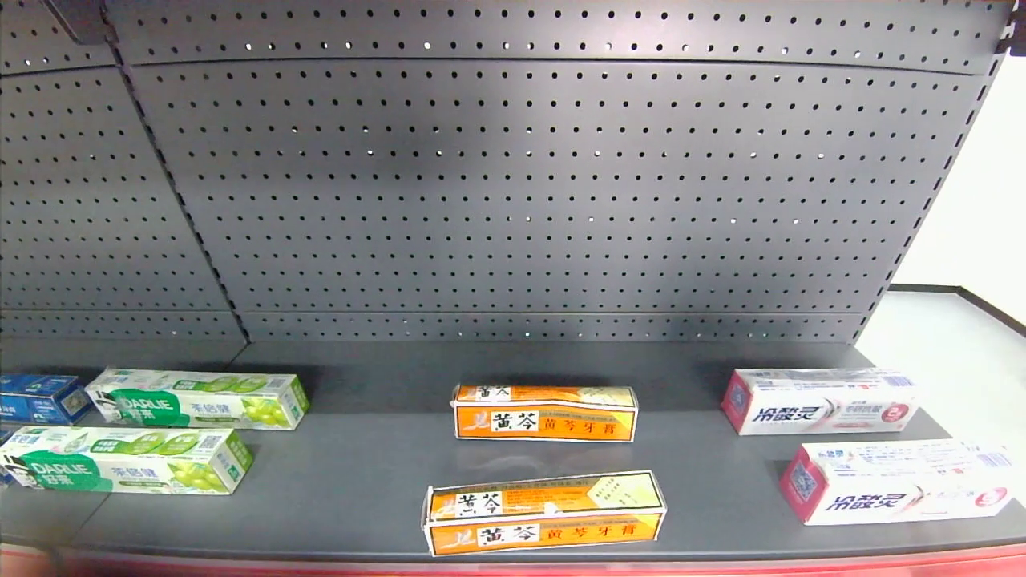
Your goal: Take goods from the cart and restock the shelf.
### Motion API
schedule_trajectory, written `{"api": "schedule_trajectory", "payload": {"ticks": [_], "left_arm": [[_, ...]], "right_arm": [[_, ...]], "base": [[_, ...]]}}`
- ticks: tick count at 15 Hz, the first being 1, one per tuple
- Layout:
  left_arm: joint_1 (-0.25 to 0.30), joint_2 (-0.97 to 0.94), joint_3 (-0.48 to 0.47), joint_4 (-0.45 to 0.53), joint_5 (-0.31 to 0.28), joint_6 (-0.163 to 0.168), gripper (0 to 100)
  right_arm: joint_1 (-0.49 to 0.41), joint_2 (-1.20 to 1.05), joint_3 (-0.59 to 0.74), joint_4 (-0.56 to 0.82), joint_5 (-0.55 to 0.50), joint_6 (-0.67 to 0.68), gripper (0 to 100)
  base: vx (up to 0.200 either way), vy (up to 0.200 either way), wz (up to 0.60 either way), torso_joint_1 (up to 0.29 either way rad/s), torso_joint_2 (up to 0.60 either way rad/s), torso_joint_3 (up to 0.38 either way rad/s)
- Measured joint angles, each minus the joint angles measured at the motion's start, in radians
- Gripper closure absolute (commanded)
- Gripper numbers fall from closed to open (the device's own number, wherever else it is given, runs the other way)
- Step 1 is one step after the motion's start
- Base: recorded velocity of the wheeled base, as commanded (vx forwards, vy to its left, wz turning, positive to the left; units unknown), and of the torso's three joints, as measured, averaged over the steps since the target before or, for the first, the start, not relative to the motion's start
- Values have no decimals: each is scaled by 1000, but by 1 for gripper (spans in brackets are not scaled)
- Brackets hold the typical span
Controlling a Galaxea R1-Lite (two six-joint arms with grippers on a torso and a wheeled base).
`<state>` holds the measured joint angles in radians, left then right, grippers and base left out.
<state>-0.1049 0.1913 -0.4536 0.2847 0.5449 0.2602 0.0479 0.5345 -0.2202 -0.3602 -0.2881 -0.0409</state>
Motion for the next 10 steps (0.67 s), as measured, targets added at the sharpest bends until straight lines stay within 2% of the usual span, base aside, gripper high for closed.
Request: {"api": "schedule_trajectory", "payload": {"ticks": [2, 3, 5, 7, 8, 10], "left_arm": [[35, -64, 35, 1, 5, -11, 0], [43, -81, 66, -3, 5, -33, 0], [51, -103, 121, -23, -11, -56, 0], [54, -113, 181, -96, -105, -83, 0], [54, -116, 226, -160, -160, -92, 0], [54, -118, 316, -279, -234, -95, 0]], "right_arm": [[-85, -122, 58, 110, -4, -2, 0], [-125, -179, 79, 165, 0, -3, 0], [-179, -294, 124, 257, 20, -3, 0], [-195, -378, 188, 258, 69, 19, 0], [-198, -405, 204, 252, 128, 29, 0], [-201, -433, 216, 264, 226, 35, 0]], "base": [[0, 0, 0, 0, 0, 0], [0, 0, 0, 0, 0, 0], [0, 0, 0, 0, 0, 0], [0, 0, 0, 0, 0, 0], [0, 0, 0, 0, 0, 0], [0, 0, 0, 0, 0, 0]]}}
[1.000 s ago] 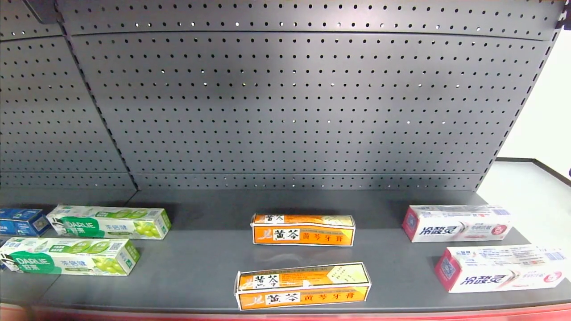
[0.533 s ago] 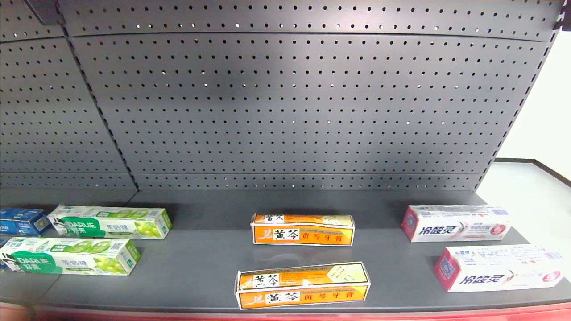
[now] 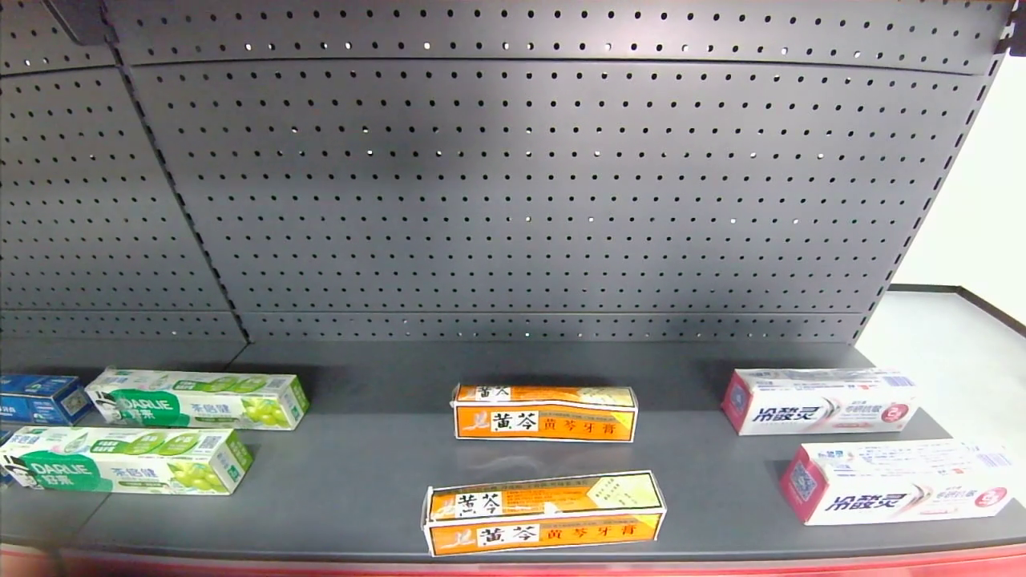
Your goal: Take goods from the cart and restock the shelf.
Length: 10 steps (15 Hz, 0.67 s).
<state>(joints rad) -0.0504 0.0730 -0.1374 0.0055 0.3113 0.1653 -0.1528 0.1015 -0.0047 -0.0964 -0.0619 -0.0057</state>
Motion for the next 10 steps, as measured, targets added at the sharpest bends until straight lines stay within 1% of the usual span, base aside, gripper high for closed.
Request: {"api": "schedule_trajectory", "payload": {"ticks": [1, 2, 3, 5, 6, 7, 8, 9, 10], "left_arm": [[0, 0, 44, -53, -25, 0, 0], [0, -1, 84, -93, -37, -2, 0], [0, -1, 112, -103, -42, -11, 0], [0, -1, 131, -73, -71, -67, 0], [0, -1, 134, -59, -88, -80, 0], [0, -1, 136, -56, -97, -81, 0], [-2, -1, 136, -54, -137, -82, 0], [-2, 0, 137, -53, -195, -81, 0], [-3, 0, 137, -53, -220, -79, 0]], "right_arm": [[0, -8, 1, 19, 2, 4, 0], [0, -14, 2, 33, -33, 21, 0], [-1, -18, 3, 38, -67, 51, 0], [-1, -22, 4, 43, -76, 80, 0], [-1, -23, 4, 43, -76, 81, 0], [-1, -23, 5, 41, -76, 81, 0], [-1, -24, 5, 41, -76, 80, 0], [-1, -24, 5, 41, -71, 74, 0], [-1, -24, 5, 49, -61, 60, 0]], "base": [[0, 0, 0, 0, 0, 0], [0, 0, 0, 0, 0, 0], [0, 0, 0, 0, 0, 0], [0, 0, 0, 0, 0, 0], [0, 0, 0, 0, 0, 0], [0, 0, 0, 0, 0, 0], [0, 0, 0, 0, 0, 0], [0, 0, 0, 0, 0, 0], [0, 0, 0, 0, 0, 0]]}}
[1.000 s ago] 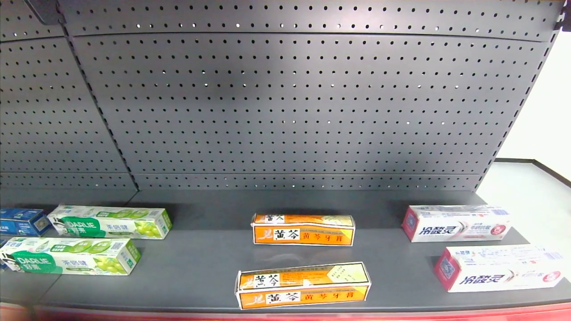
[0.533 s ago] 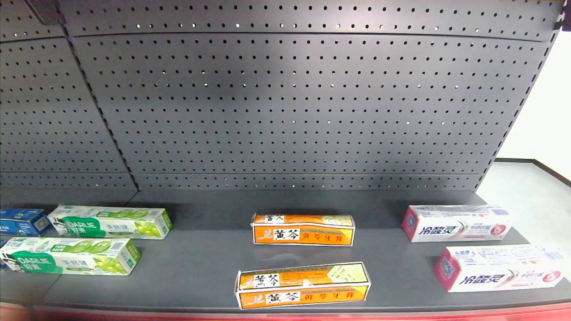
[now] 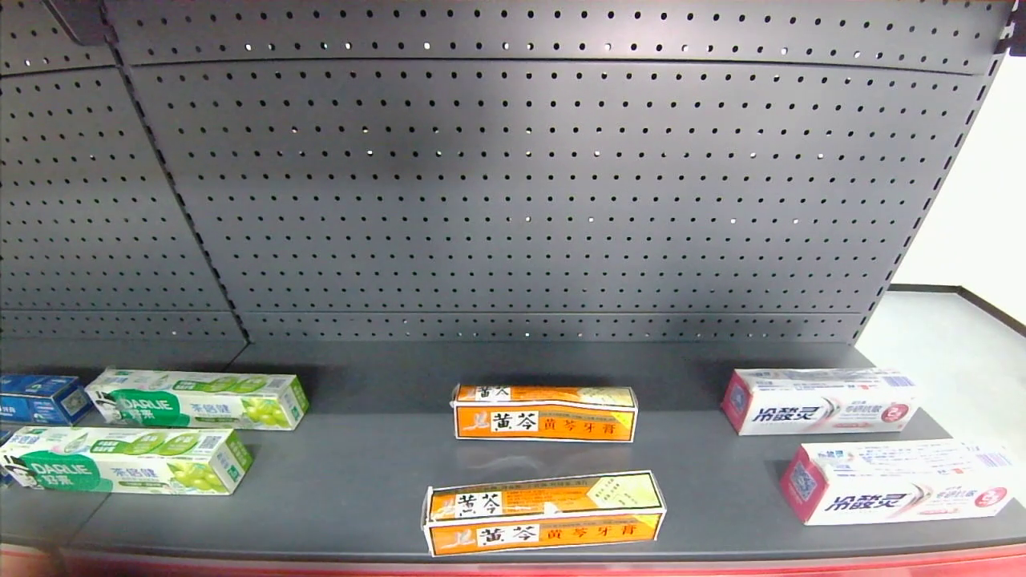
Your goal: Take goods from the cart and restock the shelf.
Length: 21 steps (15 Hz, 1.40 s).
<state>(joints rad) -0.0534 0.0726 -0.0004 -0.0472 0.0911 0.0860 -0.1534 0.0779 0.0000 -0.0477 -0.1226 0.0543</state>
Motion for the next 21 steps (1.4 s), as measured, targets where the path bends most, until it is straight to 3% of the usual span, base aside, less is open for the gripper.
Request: {"api": "schedule_trajectory", "payload": {"ticks": [2, 3, 5, 7, 10, 14, 21], "left_arm": [[0, 0, 0, 31, -149, 10, 0], [1, 0, 0, 45, -190, 14, 0], [29, -5, 0, 50, -112, -24, 0], [68, -16, 0, 51, -80, -55, 0], [66, -40, 0, 51, -81, -62, 0], [58, -66, 0, 48, -56, -72, 0], [58, -71, 0, 49, -53, -80, 0]], "right_arm": [[0, 0, -1, 51, 110, -84, 0], [1, 0, -1, 48, 120, -76, 0], [1, 0, -1, 48, 121, -69, 0], [2, 0, -1, 48, 121, -69, 0], [9, 0, 0, 48, 121, -69, 0], [137, -39, -1, 45, 123, -64, 0], [153, -76, 0, 44, 124, -62, 0]], "base": [[0, 0, 0, 0, 0, 0], [0, 0, 0, 0, 0, 0], [0, 0, 0, 0, 0, 0], [0, 0, 0, 0, 0, 0], [0, 0, 0, 0, 0, 0], [0, 0, 0, 0, 0, 0], [0, 0, 0, 0, 0, 0]]}}
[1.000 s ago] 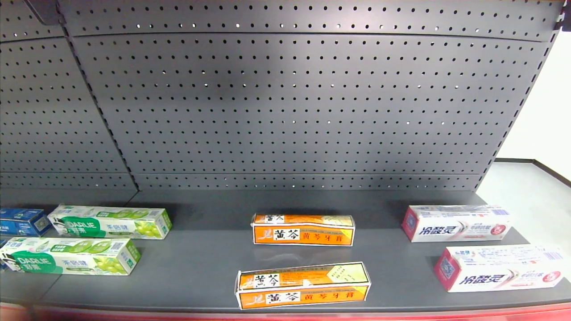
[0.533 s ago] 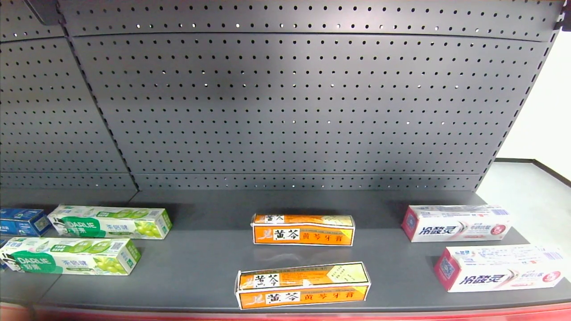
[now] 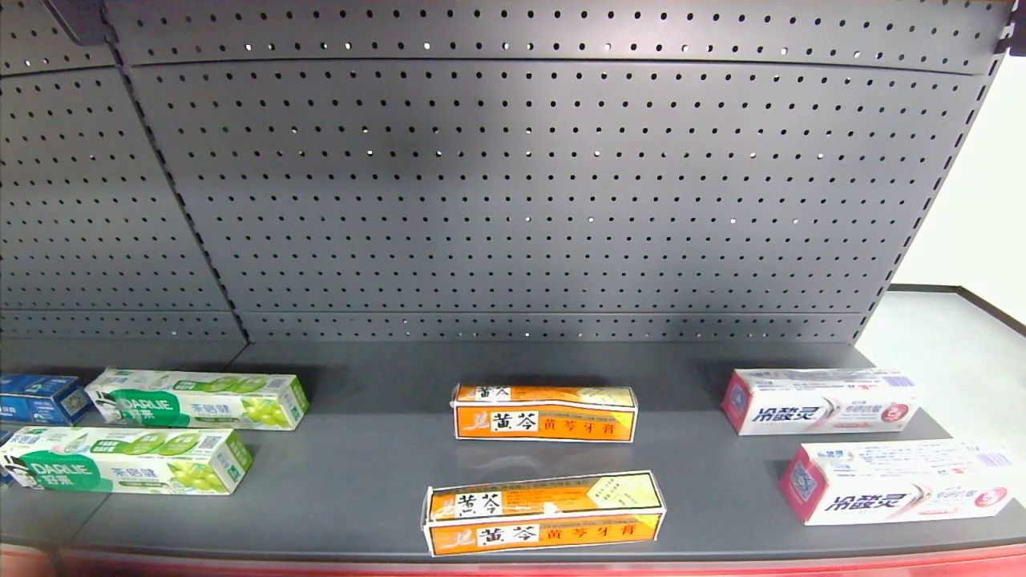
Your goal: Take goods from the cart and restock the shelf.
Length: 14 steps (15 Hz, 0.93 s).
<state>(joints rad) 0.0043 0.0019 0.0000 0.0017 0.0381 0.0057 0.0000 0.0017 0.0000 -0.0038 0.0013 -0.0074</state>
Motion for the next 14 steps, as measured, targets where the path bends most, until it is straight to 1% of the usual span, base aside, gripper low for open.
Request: {"api": "schedule_trajectory", "payload": {"ticks": [14], "left_arm": [[0, -1, 0, 0, 0, -3, 0]], "right_arm": [[0, -2, 0, 0, 3, -1, 0]], "base": [[0, 0, 0, 0, 0, 0]]}}
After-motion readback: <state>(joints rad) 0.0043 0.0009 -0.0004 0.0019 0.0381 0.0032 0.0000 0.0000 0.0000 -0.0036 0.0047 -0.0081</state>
